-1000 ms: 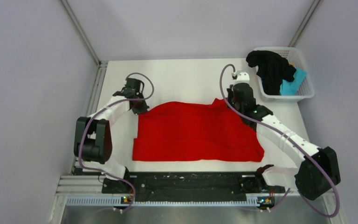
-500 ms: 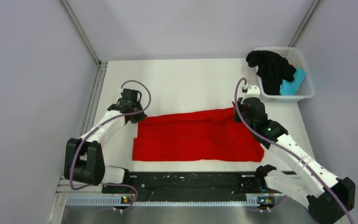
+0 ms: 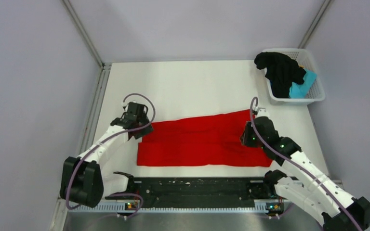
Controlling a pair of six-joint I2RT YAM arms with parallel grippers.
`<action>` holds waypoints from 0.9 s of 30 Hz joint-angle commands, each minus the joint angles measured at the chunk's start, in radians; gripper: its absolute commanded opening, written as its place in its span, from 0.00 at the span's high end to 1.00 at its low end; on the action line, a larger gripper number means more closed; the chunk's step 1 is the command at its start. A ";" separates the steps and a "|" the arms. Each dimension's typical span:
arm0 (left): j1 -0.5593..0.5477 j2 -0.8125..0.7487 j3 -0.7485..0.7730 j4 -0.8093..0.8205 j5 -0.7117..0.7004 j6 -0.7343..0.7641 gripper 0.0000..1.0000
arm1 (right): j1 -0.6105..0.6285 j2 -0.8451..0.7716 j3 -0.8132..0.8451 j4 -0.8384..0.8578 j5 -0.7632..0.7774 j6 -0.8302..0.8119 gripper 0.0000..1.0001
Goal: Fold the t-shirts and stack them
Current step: Fold the other side of the tshirt into a rectangle
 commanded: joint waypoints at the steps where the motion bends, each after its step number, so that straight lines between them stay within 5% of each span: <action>1: -0.003 -0.108 -0.013 -0.088 -0.018 -0.074 0.36 | 0.024 -0.068 0.022 -0.134 -0.156 0.191 0.65; 3: -0.008 -0.169 0.005 -0.142 -0.058 -0.091 0.03 | 0.024 -0.099 0.068 -0.260 -0.110 0.223 0.52; 7: -0.010 -0.275 0.030 -0.120 -0.029 -0.069 0.01 | 0.024 -0.190 0.126 -0.305 -0.048 0.207 0.03; 12: -0.015 -0.225 0.050 0.040 0.187 -0.045 0.01 | 0.024 -0.197 0.086 -0.049 -0.094 0.151 0.01; 17: -0.032 -0.032 0.061 0.152 0.328 -0.033 0.01 | 0.025 0.009 0.080 0.254 -0.089 0.113 0.01; 27: -0.033 0.145 -0.039 0.199 0.228 -0.036 0.01 | 0.023 0.395 0.004 0.323 -0.082 0.160 0.01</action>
